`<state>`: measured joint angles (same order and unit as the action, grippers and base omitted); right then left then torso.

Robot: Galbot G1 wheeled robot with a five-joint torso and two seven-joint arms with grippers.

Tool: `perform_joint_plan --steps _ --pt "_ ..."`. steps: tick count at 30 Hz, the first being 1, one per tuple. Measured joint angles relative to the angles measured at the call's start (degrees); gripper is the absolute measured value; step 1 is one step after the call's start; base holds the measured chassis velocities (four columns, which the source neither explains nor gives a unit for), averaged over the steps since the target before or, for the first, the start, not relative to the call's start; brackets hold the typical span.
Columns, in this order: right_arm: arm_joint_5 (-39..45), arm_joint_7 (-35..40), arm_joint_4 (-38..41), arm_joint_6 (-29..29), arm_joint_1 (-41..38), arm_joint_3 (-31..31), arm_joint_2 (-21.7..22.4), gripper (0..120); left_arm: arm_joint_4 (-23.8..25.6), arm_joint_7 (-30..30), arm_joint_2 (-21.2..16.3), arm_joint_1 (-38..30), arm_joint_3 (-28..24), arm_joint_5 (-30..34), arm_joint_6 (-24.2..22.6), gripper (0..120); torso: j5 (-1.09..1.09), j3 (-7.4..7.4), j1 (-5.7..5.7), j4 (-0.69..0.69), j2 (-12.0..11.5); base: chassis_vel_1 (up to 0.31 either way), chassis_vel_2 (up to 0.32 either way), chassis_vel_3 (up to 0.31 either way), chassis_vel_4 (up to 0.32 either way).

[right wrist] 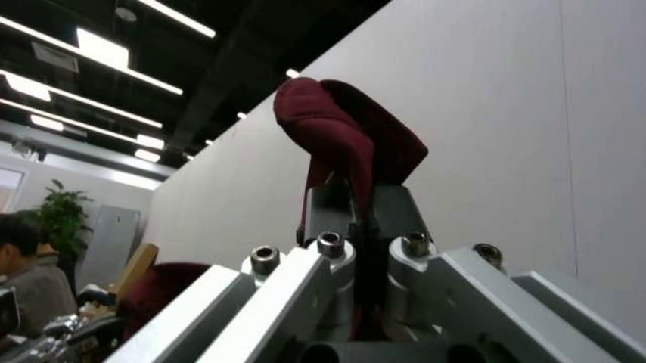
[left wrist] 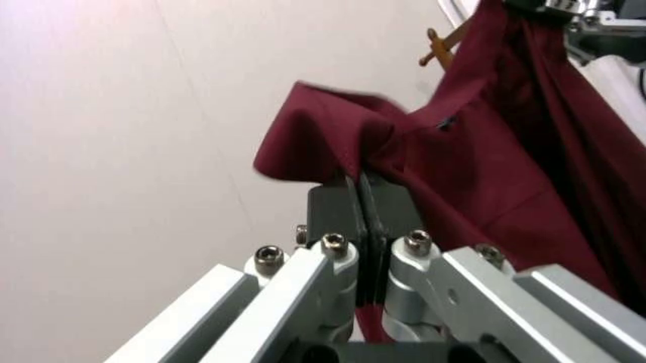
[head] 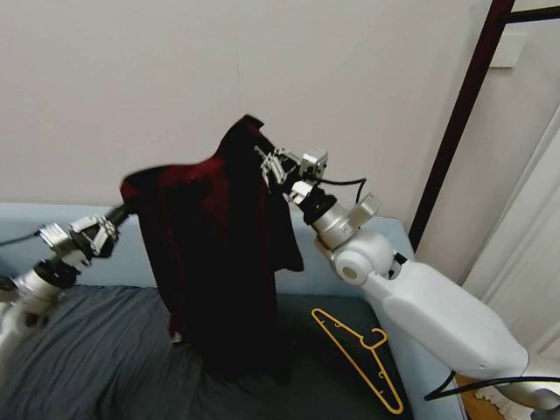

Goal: Pick up the clothes from the sofa and hang them on the clothes hanger.

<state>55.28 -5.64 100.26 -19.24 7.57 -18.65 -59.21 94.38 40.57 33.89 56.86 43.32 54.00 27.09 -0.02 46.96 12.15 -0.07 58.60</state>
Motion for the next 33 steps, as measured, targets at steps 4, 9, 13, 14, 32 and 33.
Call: perform_joint_plan --steps 4,9,13,14,32,33 --pt "-0.1 0.2 2.3 0.4 2.5 -1.0 2.5 0 2.8 -0.9 -0.5 6.2 1.5 -5.3 -0.7 0 -0.03 -0.01 0.00 0.02 0.0 0.000 0.000 0.000 0.000" --pt "-5.7 3.3 4.4 1.0 11.7 -4.9 4.7 0 3.7 -0.5 7.2 16.3 0.0 -15.0 0.1 0 -0.07 0.00 -0.01 -0.01 0.0 0.000 0.000 0.000 0.000" --pt "-12.0 3.5 3.2 0.7 18.7 -6.3 4.6 0 3.0 -2.0 13.6 21.4 -1.4 -21.2 0.6 0 -0.03 0.00 -0.01 0.01 0.0 0.000 0.000 0.000 0.000" --pt "-13.0 3.3 2.7 0.5 20.1 -6.5 4.2 0 2.8 -2.5 15.3 22.4 -1.8 -22.7 0.7 0 -0.03 0.00 -0.01 0.01 0.0 0.000 0.000 0.000 0.000" --pt "-9.5 3.1 0.2 -1.2 17.8 -4.7 -0.4 0 3.5 0.5 26.0 31.5 -2.3 -25.5 8.4 39 -0.01 -0.01 -0.01 0.01 0.0 0.000 0.000 0.000 0.000" --pt "-9.2 3.1 0.1 -1.2 17.4 -4.5 -0.5 0 3.1 1.0 26.6 31.6 -2.3 -25.9 9.0 42 -0.02 0.00 -0.01 0.01 0.0 0.000 0.000 0.000 0.000"
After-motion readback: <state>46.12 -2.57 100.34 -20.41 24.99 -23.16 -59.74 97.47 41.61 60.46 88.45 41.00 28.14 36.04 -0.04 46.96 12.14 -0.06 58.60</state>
